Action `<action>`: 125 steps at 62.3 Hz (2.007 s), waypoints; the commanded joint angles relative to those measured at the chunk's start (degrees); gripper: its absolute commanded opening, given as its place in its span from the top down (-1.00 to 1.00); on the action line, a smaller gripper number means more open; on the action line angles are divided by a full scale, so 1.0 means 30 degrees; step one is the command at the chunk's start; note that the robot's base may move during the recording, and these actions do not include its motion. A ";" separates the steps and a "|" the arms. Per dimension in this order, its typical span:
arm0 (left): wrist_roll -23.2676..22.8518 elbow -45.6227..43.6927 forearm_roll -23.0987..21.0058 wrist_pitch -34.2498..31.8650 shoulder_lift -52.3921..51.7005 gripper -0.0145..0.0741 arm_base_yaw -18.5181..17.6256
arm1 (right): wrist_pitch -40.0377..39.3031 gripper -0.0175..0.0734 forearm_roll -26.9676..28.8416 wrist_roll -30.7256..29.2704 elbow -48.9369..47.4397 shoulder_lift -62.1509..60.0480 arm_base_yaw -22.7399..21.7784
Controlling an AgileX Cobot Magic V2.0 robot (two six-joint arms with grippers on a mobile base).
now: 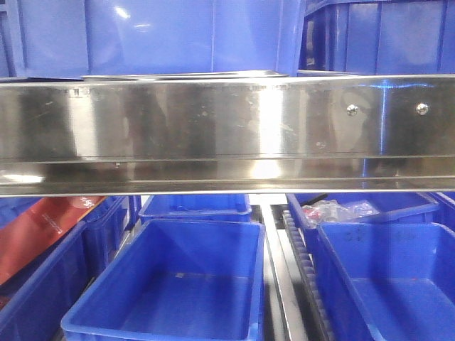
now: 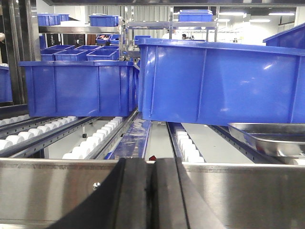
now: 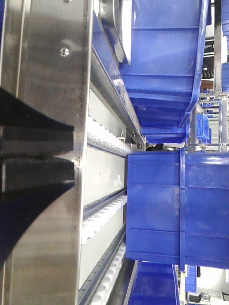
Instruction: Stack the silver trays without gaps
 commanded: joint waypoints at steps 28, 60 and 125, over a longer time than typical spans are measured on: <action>-0.0174 -0.0047 -0.0066 -0.0321 -0.0080 0.66 -0.0119 | -0.0438 0.79 -0.0072 -0.0094 -0.0019 -0.0059 -0.0032; -0.0174 -0.0047 -0.0066 -0.0321 -0.0080 0.66 -0.0119 | -0.0481 0.79 -0.0072 -0.0094 -0.0019 -0.0059 -0.0032; -0.0200 -0.3446 -0.3212 0.3805 -0.0080 0.66 -0.0121 | 0.4158 0.79 0.2837 0.1740 -0.5759 -0.0059 -0.0032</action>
